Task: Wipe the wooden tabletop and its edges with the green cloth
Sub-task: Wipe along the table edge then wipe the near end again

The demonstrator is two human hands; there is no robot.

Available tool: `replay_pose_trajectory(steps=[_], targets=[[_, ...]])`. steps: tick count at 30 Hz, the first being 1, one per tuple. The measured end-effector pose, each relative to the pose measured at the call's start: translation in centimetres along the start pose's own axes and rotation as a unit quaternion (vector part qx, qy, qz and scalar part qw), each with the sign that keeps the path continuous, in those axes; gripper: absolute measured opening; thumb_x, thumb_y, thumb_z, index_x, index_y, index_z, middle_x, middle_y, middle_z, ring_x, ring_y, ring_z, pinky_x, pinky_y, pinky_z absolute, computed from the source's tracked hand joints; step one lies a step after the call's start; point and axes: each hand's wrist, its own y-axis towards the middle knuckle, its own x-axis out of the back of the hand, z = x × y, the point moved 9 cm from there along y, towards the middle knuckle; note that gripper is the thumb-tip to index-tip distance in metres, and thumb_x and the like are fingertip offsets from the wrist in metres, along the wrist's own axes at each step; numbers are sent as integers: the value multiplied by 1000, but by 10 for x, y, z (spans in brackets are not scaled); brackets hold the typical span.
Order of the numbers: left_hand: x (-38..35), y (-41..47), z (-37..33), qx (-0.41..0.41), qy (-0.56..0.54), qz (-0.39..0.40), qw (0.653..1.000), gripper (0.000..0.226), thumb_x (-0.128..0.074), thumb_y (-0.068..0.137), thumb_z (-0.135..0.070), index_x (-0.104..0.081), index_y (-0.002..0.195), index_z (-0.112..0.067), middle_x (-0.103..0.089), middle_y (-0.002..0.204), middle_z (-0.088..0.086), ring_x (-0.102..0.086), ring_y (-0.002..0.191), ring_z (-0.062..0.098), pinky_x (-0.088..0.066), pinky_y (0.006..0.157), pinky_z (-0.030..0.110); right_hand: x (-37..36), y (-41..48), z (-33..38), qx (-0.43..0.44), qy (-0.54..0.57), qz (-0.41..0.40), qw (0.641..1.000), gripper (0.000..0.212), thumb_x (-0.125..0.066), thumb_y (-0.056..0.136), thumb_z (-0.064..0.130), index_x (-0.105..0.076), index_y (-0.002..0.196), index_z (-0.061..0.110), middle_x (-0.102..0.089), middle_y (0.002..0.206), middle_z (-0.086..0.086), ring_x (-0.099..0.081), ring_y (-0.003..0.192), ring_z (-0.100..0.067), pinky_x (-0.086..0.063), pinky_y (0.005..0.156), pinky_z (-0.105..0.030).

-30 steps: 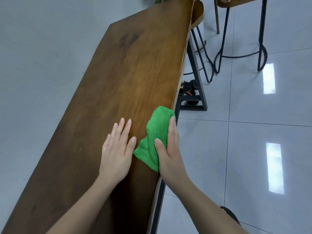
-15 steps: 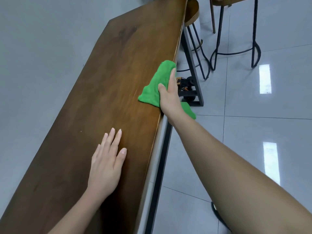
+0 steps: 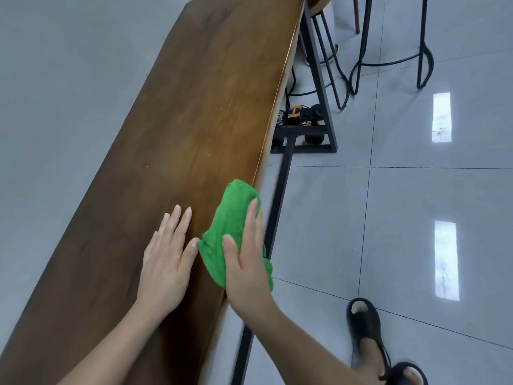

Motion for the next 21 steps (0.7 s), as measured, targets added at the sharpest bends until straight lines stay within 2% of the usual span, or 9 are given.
replay_pose_trajectory(steps=[3, 8, 9, 11, 13, 15, 18, 21], targets=[[3, 2, -2, 8, 3, -2, 1000, 69, -15, 113, -67, -19, 177, -41, -6, 185, -21, 0, 171, 3, -16, 139, 54, 2, 11, 4, -6, 13, 10, 1000, 81, -45, 119, 33, 13, 171, 55, 15, 182, 25, 11, 154, 27, -2, 108, 9], [3, 4, -2, 3, 1, -13, 1000, 69, -15, 113, -70, -17, 177, -44, -7, 185, -22, -1, 171, 3, -17, 138, 53, 17, 69, 13, 2, -6, -5, 1000, 81, -46, 119, 29, 10, 176, 41, 13, 185, 14, 10, 142, 39, -4, 104, 11], [3, 4, -1, 4, 1, -15, 1000, 70, -13, 112, -71, -16, 177, -44, -8, 185, -22, -1, 171, 3, -17, 138, 53, 22, 84, 17, 9, -13, -10, 1000, 81, -46, 118, 28, 10, 176, 39, 12, 185, 12, 8, 149, 32, -4, 113, 5], [2, 5, 0, 5, 0, -16, 1000, 71, -12, 112, -73, -15, 176, -45, -8, 185, -22, -1, 171, 3, -16, 138, 53, 33, 117, 26, 13, -13, -17, 1000, 82, -46, 118, 25, 9, 177, 35, 8, 186, 7, 4, 167, 4, -5, 133, -22], [2, 6, 0, 7, -1, -16, 1000, 72, -10, 111, -75, -14, 176, -46, -8, 185, -22, -1, 171, 3, -15, 139, 53, 44, 151, 33, 1, -10, -26, 1000, 82, -47, 117, 24, 8, 177, 35, 1, 187, 2, -5, 171, -13, -9, 138, -41], [2, 6, 0, 8, -5, -16, 1000, 74, -8, 110, -77, -14, 176, -46, -7, 185, -22, 0, 171, 3, -14, 139, 52, 54, 178, 42, -9, -15, -34, 999, 81, -47, 117, 24, 7, 178, 35, -6, 186, -1, -15, 170, -18, -16, 138, -48], [2, 5, -1, 6, -10, -17, 1000, 76, -7, 109, -78, -15, 176, -45, -8, 185, -20, -1, 171, 5, -13, 139, 52, 61, 198, 49, -18, -17, -33, 999, 80, -45, 117, 29, 7, 177, 38, -11, 185, 0, -24, 167, -21, -25, 135, -51], [2, 3, -2, 9, -9, -16, 1000, 77, -7, 108, -78, -16, 177, -44, -9, 185, -19, -2, 172, 7, -12, 139, 52, 59, 188, 50, -2, -20, -41, 999, 75, -41, 119, 28, 6, 178, 34, -5, 187, 2, -17, 170, -18, -21, 136, -49]])
